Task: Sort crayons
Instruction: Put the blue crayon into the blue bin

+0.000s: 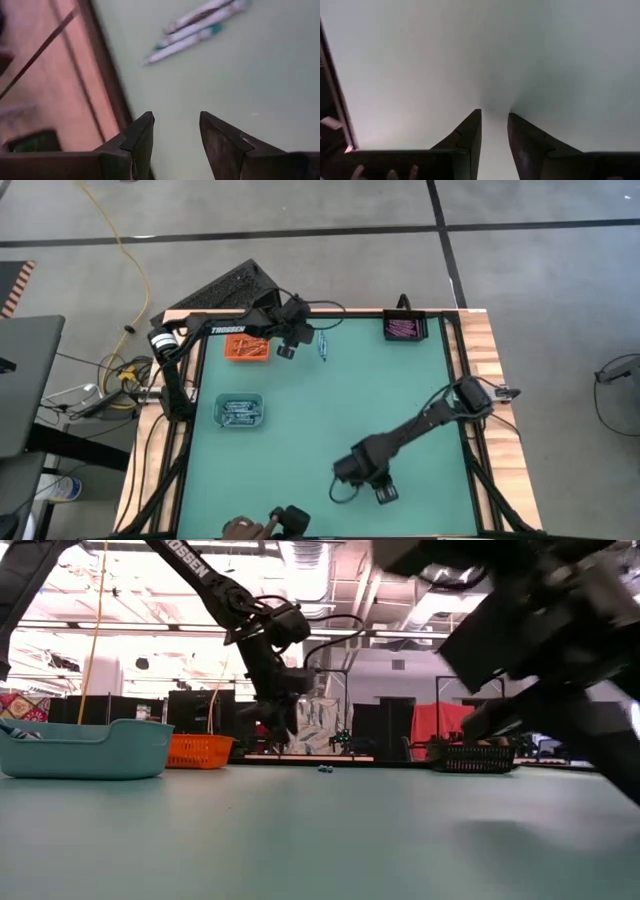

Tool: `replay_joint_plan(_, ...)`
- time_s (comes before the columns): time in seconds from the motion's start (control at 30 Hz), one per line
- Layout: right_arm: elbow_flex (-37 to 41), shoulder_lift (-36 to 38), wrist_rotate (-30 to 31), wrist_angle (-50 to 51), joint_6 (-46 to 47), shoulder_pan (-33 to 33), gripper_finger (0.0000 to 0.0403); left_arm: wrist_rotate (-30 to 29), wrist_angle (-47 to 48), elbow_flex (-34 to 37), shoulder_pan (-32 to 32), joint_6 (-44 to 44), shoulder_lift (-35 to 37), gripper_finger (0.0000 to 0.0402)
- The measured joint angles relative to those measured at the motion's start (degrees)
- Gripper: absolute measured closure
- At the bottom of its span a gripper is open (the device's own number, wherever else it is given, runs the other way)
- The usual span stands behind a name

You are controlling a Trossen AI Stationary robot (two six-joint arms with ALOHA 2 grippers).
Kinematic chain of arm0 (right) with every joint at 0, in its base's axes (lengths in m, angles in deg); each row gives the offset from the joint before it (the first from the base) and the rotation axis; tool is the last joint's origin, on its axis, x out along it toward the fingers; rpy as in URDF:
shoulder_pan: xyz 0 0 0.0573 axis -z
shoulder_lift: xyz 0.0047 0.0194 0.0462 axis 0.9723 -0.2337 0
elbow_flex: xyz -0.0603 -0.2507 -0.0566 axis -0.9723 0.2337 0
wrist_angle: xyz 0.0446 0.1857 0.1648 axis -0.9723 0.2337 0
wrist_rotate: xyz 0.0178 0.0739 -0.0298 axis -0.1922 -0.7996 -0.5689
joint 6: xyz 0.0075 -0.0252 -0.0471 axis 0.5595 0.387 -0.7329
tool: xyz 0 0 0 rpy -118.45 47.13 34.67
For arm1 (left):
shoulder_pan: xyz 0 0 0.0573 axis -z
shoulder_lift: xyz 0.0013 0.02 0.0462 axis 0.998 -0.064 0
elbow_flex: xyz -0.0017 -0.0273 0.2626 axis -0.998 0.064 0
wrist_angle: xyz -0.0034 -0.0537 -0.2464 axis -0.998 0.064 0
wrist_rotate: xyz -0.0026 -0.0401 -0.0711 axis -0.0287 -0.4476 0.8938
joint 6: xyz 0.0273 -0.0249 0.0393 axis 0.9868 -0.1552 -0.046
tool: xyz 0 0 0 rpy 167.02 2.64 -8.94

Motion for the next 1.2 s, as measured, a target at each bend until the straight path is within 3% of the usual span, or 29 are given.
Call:
replay_joint_plan(0.2, 0.2, 3.8, 9.4, -1.5, 8.5, -6.0, 0.0283, -7.5, -0.7, 0.0, 0.2, -2.1, 0.0, 0.0252)
replay_joint_plan(0.37, 0.1, 8.6, 21.6, -1.2, 16.4, -11.1, 0.0283, -9.3, -0.6, 0.0, 0.2, 1.5, 0.0, 0.0253)
replay_joint_plan(0.7, 0.1, 13.1, 42.9, 4.2, 28.1, -20.7, 0.0283, -1.1, -1.3, 0.0, 0.4, 6.8, 0.1, 0.0253)
replay_joint_plan(0.8, 0.1, 12.9, 45.4, 5.0, 31.2, -22.5, 0.0283, 3.9, -2.4, 0.0, 0.4, 9.5, 0.1, 0.0253)
replay_joint_plan(1.0, 0.1, 12.8, 47.0, 5.3, 34.4, -24.4, 0.0283, 8.2, -3.3, -0.9, 0.0, 13.1, -1.5, 0.0253)
replay_joint_plan(1.2, 0.1, 12.8, 47.9, 5.2, 39.3, -24.8, 0.0283, 10.4, 0.6, -6.5, -1.0, 15.1, -6.4, 0.0248)
